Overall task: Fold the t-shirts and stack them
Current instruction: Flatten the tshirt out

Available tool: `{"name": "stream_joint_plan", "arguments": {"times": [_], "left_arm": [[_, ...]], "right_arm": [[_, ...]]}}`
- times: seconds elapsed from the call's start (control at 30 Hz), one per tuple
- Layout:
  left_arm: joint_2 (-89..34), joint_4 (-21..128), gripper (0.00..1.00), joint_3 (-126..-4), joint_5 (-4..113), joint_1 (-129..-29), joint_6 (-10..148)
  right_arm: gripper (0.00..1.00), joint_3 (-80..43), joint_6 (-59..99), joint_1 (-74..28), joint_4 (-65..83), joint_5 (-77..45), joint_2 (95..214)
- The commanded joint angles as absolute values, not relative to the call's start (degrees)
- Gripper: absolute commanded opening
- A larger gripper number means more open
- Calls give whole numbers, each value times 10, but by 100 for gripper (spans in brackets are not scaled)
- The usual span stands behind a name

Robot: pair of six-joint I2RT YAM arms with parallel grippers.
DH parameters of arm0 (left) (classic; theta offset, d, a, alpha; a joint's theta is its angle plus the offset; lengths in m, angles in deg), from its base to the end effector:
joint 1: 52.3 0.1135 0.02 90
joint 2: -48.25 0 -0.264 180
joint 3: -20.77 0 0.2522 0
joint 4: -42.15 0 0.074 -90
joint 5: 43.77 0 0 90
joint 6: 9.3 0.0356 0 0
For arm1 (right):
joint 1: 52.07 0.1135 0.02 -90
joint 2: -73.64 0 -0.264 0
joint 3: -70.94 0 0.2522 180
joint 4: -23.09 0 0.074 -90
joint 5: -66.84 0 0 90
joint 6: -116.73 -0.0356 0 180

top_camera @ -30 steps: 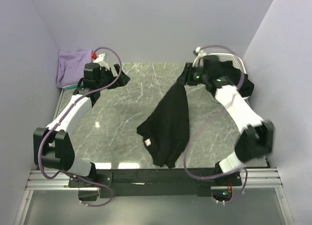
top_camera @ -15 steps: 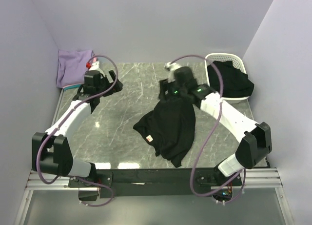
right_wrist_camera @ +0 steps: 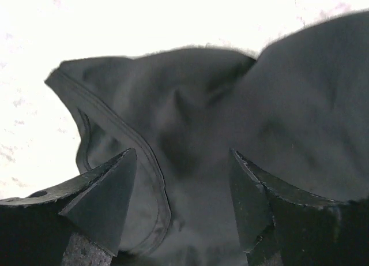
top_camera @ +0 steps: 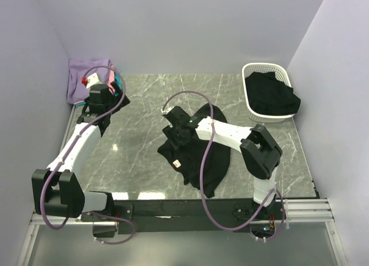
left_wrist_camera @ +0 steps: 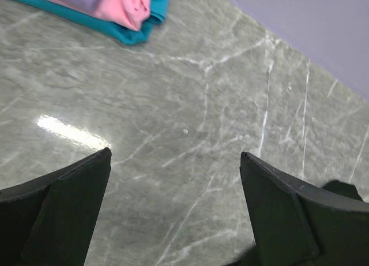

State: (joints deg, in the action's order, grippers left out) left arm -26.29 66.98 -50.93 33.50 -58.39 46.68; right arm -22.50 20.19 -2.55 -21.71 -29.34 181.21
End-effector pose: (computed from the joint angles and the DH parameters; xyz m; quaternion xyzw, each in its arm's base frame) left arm 0.2970 -0.0238 0.3050 -0.2609 0.8114 -0.0873 0.5157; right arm 0.2631 0.3023 0.2099 -0.3390 0.9005 0.0798 0.2605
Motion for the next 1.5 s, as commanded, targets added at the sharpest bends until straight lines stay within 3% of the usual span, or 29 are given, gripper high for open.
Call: {"name": "stream_joint_plan", "arguments": {"times": [0.0, 0.6, 0.97, 1.0, 1.1, 1.13, 1.17, 1.33, 1.47], "left_arm": [[-236, 663, 100, -506, 334, -567, 460], [-252, 655, 99, -505, 353, -561, 460], [-258, 657, 100, -507, 361, -556, 461], [-259, 657, 100, -507, 362, -556, 461], [-264, 660, 99, -511, 365, -556, 462], [-265, 661, 99, -513, 366, -556, 463], [-265, 662, 100, -513, 366, -556, 463], [-263, 661, 99, -514, 363, -556, 463], [-259, 662, 99, -514, 364, -554, 463]], "right_arm": [[72, -279, 210, -11, -213, -311, 1829], [75, -366, 221, 50, -241, -296, 1921], [74, -414, 223, 52, -277, -378, 1989], [70, -416, 223, 52, -279, -381, 1991], [36, -421, 218, 52, -292, -398, 1995], [7, -415, 216, 52, -289, -399, 1993], [0, -410, 215, 52, -282, -406, 1984], [0, -408, 224, 51, -266, -452, 1925], [0, -476, 258, 50, -285, -499, 1841]]}}
